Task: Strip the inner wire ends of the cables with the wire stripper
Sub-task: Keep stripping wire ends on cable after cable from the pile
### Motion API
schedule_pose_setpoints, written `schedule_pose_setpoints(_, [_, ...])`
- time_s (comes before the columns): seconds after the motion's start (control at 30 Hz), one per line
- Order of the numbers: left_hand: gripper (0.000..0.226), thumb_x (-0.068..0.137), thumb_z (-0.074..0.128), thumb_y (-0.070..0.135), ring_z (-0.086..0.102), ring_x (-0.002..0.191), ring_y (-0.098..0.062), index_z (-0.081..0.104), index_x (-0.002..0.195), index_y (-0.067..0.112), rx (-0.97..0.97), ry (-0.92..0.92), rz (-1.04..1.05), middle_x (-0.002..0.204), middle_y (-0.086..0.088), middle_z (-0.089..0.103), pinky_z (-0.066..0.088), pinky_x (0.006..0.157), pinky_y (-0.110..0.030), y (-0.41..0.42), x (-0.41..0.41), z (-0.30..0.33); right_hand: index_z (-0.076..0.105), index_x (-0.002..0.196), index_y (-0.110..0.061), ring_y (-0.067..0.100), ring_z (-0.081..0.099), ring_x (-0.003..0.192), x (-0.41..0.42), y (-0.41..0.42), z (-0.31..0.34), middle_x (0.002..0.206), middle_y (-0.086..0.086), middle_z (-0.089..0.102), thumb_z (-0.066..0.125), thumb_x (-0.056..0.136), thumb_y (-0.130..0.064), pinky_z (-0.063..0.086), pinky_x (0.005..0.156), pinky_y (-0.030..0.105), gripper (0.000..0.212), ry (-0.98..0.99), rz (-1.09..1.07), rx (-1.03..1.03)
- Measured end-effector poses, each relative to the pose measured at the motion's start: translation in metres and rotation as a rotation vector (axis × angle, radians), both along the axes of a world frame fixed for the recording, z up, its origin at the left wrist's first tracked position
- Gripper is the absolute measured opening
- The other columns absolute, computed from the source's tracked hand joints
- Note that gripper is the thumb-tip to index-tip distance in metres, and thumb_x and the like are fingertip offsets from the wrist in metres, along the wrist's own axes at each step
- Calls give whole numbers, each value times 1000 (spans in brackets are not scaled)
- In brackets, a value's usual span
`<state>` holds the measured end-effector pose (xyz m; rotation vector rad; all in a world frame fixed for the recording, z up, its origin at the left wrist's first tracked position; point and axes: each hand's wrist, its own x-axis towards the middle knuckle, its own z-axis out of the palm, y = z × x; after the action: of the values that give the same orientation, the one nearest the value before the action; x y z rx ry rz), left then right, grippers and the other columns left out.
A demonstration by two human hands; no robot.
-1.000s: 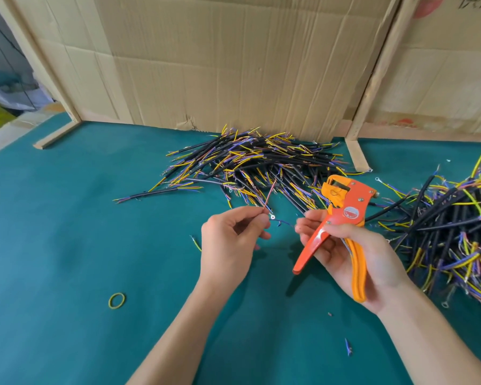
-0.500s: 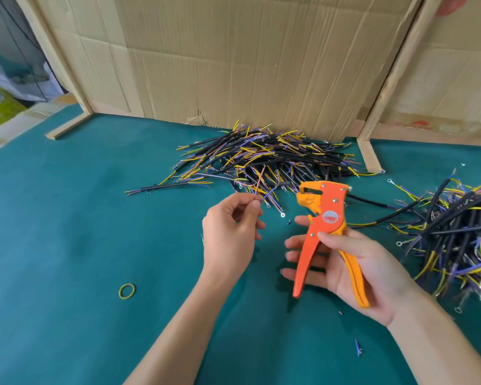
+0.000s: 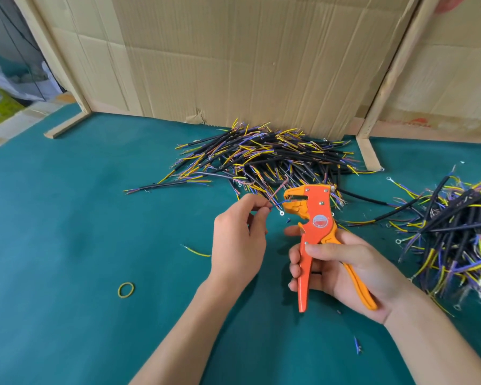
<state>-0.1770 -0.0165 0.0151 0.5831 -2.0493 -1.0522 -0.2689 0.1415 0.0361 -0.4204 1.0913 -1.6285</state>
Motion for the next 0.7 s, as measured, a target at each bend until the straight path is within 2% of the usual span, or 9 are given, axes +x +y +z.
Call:
schedule_pose_setpoints(0.1, [11,98,57,12,64,71,-20,65,99,20,-157,-21,-18,80,10,67,52,66,-39,2,1,-2,62,126,2,39,61,79,-1,0,-1,93,27,60,77,77,-8,55,75,54,53,-2,2,-5])
schedule_pose_setpoints(0.3, [13,102,54,14,63,73,-28,64,110,16,-287,-15,-16,96,6,70,53,65,-42,2,3,-4,61,126,3,40,60,78,-1,2,0,92,27,60,78,75,-7,55,75,54,55,7,22,-14])
schedule_pose_setpoints(0.5, [9,101,56,11,53,68,-27,65,102,12,-302,-6,22,79,10,56,49,62,-41,2,2,-2,61,126,5,40,60,77,-3,5,2,92,28,59,76,74,-2,55,73,54,55,25,83,-22])
schedule_pose_setpoints(0.7, [9,102,56,12,56,71,-30,65,101,10,-295,-2,16,86,0,66,50,63,-44,2,2,-2,62,124,5,39,60,76,-4,6,1,91,26,58,78,73,-1,55,71,52,54,50,89,-28])
